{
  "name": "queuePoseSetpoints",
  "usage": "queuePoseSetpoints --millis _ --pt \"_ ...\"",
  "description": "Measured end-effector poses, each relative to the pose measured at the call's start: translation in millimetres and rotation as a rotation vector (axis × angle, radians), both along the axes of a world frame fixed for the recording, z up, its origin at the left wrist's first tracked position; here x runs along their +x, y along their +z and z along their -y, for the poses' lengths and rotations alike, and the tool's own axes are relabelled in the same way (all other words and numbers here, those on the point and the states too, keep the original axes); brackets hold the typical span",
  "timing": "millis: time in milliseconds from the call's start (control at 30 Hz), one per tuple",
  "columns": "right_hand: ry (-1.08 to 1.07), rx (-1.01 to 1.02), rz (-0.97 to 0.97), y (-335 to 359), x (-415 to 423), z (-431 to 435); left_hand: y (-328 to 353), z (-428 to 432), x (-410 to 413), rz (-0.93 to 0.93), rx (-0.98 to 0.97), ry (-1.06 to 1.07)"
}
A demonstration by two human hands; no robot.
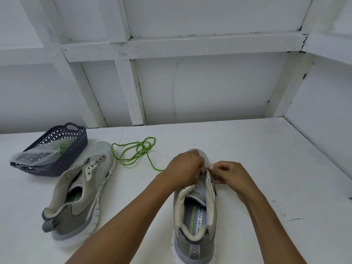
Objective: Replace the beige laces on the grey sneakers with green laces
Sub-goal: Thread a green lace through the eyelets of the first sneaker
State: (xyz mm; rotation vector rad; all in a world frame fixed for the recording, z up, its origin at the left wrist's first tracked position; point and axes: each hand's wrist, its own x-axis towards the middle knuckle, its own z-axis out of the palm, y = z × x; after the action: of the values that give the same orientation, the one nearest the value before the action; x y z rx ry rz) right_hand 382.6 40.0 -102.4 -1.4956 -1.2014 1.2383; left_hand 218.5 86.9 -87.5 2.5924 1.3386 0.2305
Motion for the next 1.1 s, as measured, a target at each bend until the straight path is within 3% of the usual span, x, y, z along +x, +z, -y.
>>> queuePoseSetpoints --millis 167,233,333,400,433,500,600,667,767,867,900,933,1000,1100 --pt "-0.011 0.005 0.056 -7 -5 -7 2 -5 -17 0.265 -0.175 0.06" --pt "-0.107 0.07 0.0 -5 -4 -9 8 -10 -25 0.26 -0.244 0.053" --pt "-0.224 0.069 -0.489 4 0 -14 12 -16 -31 0.162 -0.251 0.024" --pt "-0.278 0.018 -0.628 8 5 -17 12 -17 -30 0.127 -0.252 0.028" --pt "-0.283 -0.004 -0.564 9 8 -18 12 -17 -29 0.107 -0.25 0.034" --pt "-0.228 -0.007 -0.217 6 16 -16 10 -15 -24 0.077 -0.245 0.047" --pt "0.118 0.01 0.378 4 29 -9 9 -15 -21 0.047 -0.22 0.058" --pt "0.287 0.029 0.421 5 29 -4 9 -15 -21 0.042 -0.207 0.066" --pt "0.133 0.177 0.047 11 25 -4 9 -12 -19 0.045 -0.201 0.073" --pt "0.057 0.14 -0.559 21 19 -7 9 -9 -19 0.054 -0.192 0.08" --pt "0.007 0.109 -0.615 21 16 -9 8 -9 -19 0.056 -0.192 0.082" --pt "-0.047 0.084 -0.532 21 14 -10 8 -9 -20 0.059 -0.191 0.084" --pt "-0.081 0.062 -0.119 17 12 -11 7 -8 -20 0.063 -0.19 0.087" --pt "0.144 0.069 0.468 9 10 -8 7 -8 -19 0.055 -0.17 0.082"
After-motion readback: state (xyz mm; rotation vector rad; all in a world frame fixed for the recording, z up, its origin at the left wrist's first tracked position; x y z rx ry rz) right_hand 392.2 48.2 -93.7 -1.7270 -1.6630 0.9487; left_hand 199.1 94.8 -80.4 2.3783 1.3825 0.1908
